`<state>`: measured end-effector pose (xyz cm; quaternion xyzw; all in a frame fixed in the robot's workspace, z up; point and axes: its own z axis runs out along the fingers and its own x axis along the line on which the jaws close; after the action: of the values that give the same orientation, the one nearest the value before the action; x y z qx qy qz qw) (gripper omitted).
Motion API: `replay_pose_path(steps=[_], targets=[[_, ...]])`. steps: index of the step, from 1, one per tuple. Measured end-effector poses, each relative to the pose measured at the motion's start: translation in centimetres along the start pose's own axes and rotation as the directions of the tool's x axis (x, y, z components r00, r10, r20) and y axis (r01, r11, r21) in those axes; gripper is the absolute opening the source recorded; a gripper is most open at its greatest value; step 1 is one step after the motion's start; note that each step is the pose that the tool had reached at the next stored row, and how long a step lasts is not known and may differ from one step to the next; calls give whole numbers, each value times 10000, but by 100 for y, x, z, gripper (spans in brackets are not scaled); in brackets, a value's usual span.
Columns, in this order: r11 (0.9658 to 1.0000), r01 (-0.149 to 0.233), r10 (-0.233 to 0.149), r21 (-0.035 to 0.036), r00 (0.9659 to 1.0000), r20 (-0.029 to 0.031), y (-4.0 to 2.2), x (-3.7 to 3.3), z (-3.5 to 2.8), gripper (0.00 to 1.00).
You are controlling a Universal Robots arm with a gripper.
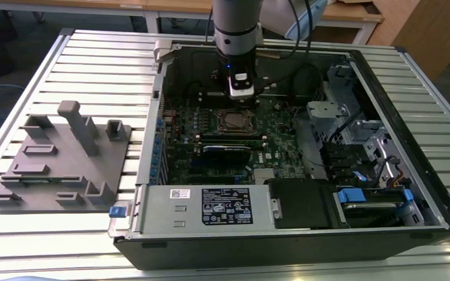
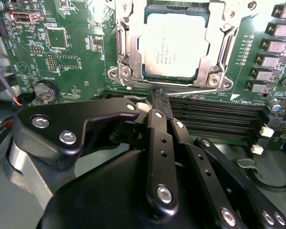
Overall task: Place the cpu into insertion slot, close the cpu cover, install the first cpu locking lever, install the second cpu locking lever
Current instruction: 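Install the first cpu locking lever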
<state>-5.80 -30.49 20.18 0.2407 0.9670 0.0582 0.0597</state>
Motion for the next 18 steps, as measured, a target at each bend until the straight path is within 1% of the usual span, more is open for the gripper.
replay_pose_path(steps=[2, 5, 10, 12, 16, 17, 18], targets=[[10000, -1, 1, -14, 10000, 7, -2, 4, 0, 10], [10000, 3, -3, -47, 10000, 41, -6, 10, -1, 10], [9999, 15, -13, -145, 9999, 133, -16, 25, -1, 10], [9999, 23, -20, -170, 9999, 169, -23, 32, -1, 10], [9998, 24, -21, -173, 9998, 175, -23, 32, -1, 10], [9998, 22, -19, -184, 9999, 170, -24, 33, -2, 10], [9997, 12, -8, -236, 9999, 142, -25, 33, -2, 10]])
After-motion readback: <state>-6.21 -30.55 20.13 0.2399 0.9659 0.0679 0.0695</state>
